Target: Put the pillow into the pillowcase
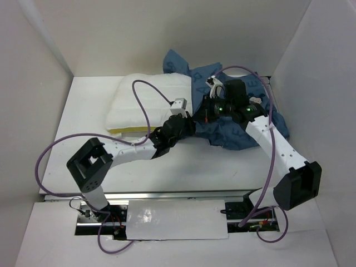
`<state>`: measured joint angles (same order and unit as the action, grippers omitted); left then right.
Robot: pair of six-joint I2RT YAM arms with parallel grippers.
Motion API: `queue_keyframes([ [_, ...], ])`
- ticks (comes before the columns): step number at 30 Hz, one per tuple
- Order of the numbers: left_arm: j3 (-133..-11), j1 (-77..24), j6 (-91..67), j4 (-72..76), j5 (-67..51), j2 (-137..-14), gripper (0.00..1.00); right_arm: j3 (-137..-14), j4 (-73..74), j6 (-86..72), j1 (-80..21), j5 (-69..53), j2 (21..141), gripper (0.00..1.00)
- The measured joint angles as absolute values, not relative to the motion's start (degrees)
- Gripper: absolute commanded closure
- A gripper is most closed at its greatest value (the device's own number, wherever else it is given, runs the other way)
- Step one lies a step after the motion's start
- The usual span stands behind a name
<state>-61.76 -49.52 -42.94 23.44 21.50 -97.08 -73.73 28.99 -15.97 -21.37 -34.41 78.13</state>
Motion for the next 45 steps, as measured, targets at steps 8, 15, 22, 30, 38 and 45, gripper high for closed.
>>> queue_keyframes([
  [8, -63.33, -49.15, -41.06, 38.63, 10.81, -108.81, 0.48, -71.7, 27.0, -17.21, -17.1, -35.48, 80.27, 1.0],
  [15, -56.8, -47.44, -40.56, 33.87, 10.24, -103.74, 0.01, -72.2, 28.86, -18.41, -15.64, -34.72, 80.55, 1.0],
  [22, -59.53, -50.15, -35.73, 16.45, 13.1, -86.24, 0.01, -72.2, 29.04, -18.63, -15.11, -31.66, 81.21, 1.0],
  [30, -74.65, -43.4, -30.79, -7.57, 19.09, -86.74, 0.01, -72.14, 29.06, -18.2, -15.11, -29.76, 83.77, 1.0],
  [38, -97.84, -33.04, -25.65, -19.44, 18.92, -113.6, 0.01, -72.51, 29.28, -17.89, -16.88, -25.87, 85.78, 1.0],
  [45, -105.19, -32.71, -25.74, -21.67, 15.94, -128.07, 1.0, -74.06, 29.17, -17.72, -18.15, -24.86, 87.31, 1.0],
])
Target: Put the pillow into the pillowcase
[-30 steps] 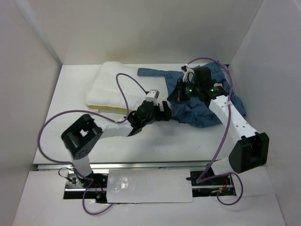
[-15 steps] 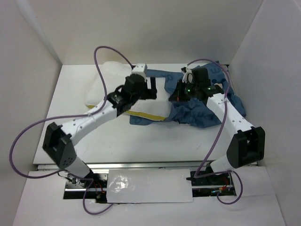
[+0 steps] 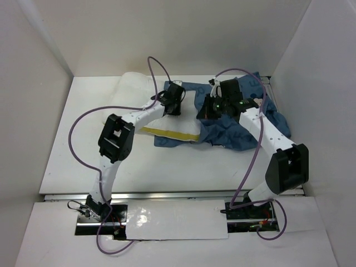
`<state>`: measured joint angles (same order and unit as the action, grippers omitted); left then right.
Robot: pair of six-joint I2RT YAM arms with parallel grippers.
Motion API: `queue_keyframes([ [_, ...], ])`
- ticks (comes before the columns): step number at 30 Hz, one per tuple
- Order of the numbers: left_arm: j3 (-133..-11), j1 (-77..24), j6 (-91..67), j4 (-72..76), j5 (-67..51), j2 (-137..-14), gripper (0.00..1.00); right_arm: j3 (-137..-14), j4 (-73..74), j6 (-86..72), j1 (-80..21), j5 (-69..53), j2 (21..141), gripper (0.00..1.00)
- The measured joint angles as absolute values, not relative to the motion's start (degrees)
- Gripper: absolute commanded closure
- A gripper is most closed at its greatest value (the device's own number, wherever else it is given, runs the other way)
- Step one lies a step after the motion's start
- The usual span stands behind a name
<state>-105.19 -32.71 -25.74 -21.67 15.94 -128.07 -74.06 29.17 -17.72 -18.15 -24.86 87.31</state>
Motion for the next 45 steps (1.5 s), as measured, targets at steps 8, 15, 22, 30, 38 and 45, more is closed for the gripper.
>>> queue_keyframes([
  [8, -94.52, -31.59, -25.67, -11.68, 11.79, -120.44, 1.0, -82.94, 27.42, -19.09, -18.87, -24.01, 92.44, 1.0],
  [15, -80.09, -31.51, -26.09, -9.39, 7.51, -103.85, 1.0, -92.07, 26.83, -20.91, -22.06, -24.25, 101.6, 1.0],
  [22, -80.55, -32.16, -27.51, -8.4, 7.66, -101.38, 1.0, -98.59, 26.98, -21.19, -27.55, -26.28, 107.46, 1.0],
  [30, -80.93, -33.85, -33.21, -10.31, 19.68, -102.17, 1.0, -102.85, 28.29, -22.17, -29.54, -27.2, 110.78, 1.0],
  [38, -83.53, -36.58, -45.12, -15.11, 28.88, -104.95, 1.0, -100.29, 31.03, -22.46, -30.26, -17.28, 110.56, 0.52],
  [45, -90.15, -37.17, -52.29, -20.4, 31.38, -112.31, 1.0, -88.53, 32.88, -20.58, -27.51, -6.63, 100.4, 0.0],
])
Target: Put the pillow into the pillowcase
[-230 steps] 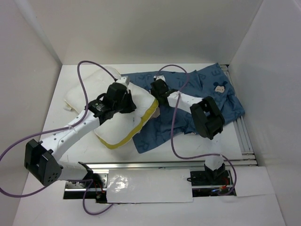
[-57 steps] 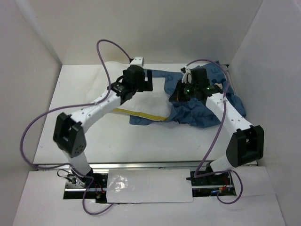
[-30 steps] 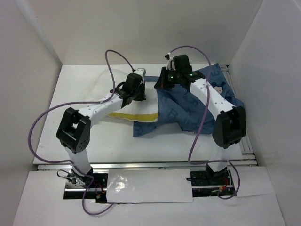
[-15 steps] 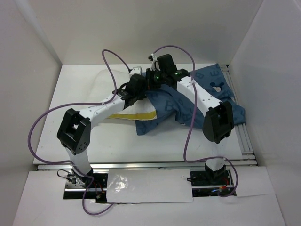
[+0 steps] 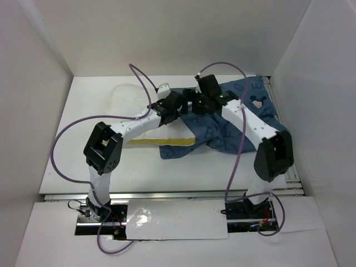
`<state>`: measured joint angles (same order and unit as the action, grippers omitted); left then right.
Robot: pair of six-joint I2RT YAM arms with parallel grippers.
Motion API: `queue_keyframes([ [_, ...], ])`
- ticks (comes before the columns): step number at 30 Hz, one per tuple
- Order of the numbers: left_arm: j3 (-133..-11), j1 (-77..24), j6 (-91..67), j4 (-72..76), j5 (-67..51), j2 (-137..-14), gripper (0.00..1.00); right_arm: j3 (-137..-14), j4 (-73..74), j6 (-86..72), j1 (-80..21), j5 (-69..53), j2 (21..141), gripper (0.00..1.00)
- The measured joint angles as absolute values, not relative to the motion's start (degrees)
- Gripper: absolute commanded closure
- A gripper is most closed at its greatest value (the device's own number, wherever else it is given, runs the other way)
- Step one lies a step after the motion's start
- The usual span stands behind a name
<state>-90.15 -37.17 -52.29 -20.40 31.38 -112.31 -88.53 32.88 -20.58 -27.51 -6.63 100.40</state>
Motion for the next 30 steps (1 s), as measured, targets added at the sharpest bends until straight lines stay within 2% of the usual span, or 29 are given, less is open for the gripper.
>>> queue_keyframes([
  [4, -91.26, -37.43, -55.72, -20.67, 32.23, -113.58, 1.0, -78.63, 33.36, -20.78, -27.68, -3.38, 88.05, 0.0],
  [5, -91.37, -37.43, -56.16, -20.6, 32.49, -113.73, 1.0, -75.85, 33.06, -20.75, -28.1, -3.22, 84.6, 0.05],
  [6, -91.5, -37.39, -56.97, -20.6, 32.86, -113.93, 1.0, -73.12, 32.49, -20.71, -28.53, -3.11, 81.23, 0.14],
  [10, -91.53, -37.36, -58.28, -20.71, 33.69, -114.24, 1.0, -64.82, 32.18, -20.6, -30.3, -1.83, 72.16, 0.4],
  [11, -91.59, -37.36, -58.35, -20.8, 33.67, -114.24, 0.98, -63.53, 32.23, -20.45, -30.72, -1.04, 71.55, 0.42],
  [12, -91.77, -37.36, -58.24, -20.95, 33.63, -114.24, 0.82, -62.61, 32.18, -20.45, -31.03, -0.27, 71.66, 0.42],
  [14, -92.03, -37.36, -56.75, -20.99, 33.1, -114.21, 0.64, -61.49, 32.21, -20.05, -31.16, 1.02, 72.97, 0.42],
  [15, -92.03, -37.36, -55.59, -20.53, 32.69, -114.06, 0.45, -61.3, 32.23, -19.88, -31.16, 1.67, 73.8, 0.42],
  [17, -91.66, -37.34, -52.73, -19.07, 30.98, -113.14, 0.37, -61.19, 32.03, -19.38, -31.16, 2.79, 75.4, 0.44],
  [19, -89.86, -37.32, -49.04, -17.98, 29.45, -110.45, 0.02, -61.04, 31.62, -18.79, -31.14, 3.66, 76.51, 0.45],
  [24, -82.32, -38.06, -34.7, -15.99, 26.52, -99.59, 0.01, -61.04, 30.02, -17.89, -31.11, 4.49, 79.88, 0.5],
  [30, -63.13, -45.1, -11.53, -6.96, 21.78, -85.62, 0.01, -60.93, 29.45, -17.5, -30.35, 3.51, 81.19, 0.5],
])
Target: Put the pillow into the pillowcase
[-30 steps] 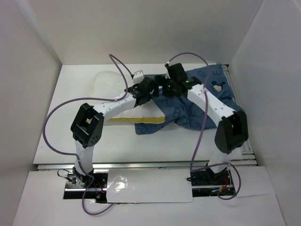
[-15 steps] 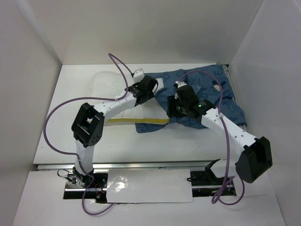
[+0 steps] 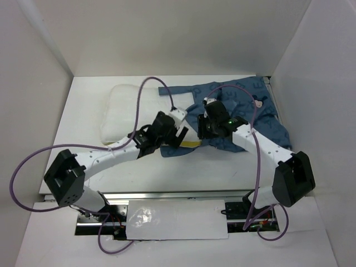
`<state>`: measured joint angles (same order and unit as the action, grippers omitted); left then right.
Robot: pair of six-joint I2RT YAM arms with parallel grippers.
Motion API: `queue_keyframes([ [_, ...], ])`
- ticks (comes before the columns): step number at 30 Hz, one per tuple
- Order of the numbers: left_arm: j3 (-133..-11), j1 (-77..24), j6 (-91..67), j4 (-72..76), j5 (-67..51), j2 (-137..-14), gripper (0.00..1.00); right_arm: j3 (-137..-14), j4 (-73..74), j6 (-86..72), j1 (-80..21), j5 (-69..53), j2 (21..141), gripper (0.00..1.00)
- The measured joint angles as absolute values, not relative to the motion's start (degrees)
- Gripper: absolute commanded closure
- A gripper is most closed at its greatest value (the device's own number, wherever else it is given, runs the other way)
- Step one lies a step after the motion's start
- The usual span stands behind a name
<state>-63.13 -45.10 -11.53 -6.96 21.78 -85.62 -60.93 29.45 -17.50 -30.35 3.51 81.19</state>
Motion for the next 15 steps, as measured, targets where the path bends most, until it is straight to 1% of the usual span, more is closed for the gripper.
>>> queue_keyframes([
  [3, -57.01, -47.46, -2.55, -3.81, 16.23, -85.56, 0.01, -60.4, 29.45, -17.52, -29.28, 1.26, 79.96, 0.5],
  [6, -56.64, -47.42, 3.27, -1.3, 14.57, -89.19, 0.02, -60.4, 30.46, -17.76, -28.51, -0.19, 77.97, 0.47],
  [8, -58.92, -47.35, 6.09, 0.56, 14.48, -93.27, 0.05, -60.4, 31.14, -18.0, -28.1, -1.15, 76.47, 0.47],
  [10, -61.63, -47.22, 7.86, 2.66, 15.18, -97.91, 0.13, -60.4, 32.14, -18.17, -27.64, -2.48, 75.16, 0.47],
  [11, -62.33, -47.24, 8.36, 3.27, 15.57, -99.29, 0.2, -60.4, 32.56, -18.2, -27.55, -2.9, 74.83, 0.47],
  [12, -62.98, -47.24, 8.71, 4.05, 16.14, -100.71, 0.37, -60.4, 32.97, -18.22, -27.46, -3.64, 74.61, 0.47],
  [13, -63.59, -47.24, 9.1, 4.71, 16.8, -101.97, 0.49, -60.4, 33.32, -18.24, -27.42, -4.03, 74.5, 0.47],
  [14, -64.16, -47.24, 9.23, 5.1, 17.41, -102.87, 0.82, -60.36, 33.56, -18.22, -27.38, -4.43, 74.5, 0.47],
  [15, -64.55, -47.24, 9.32, 5.65, 18.37, -103.48, 1.0, -60.2, 33.78, -18.2, -27.38, -4.75, 74.48, 0.47],
])
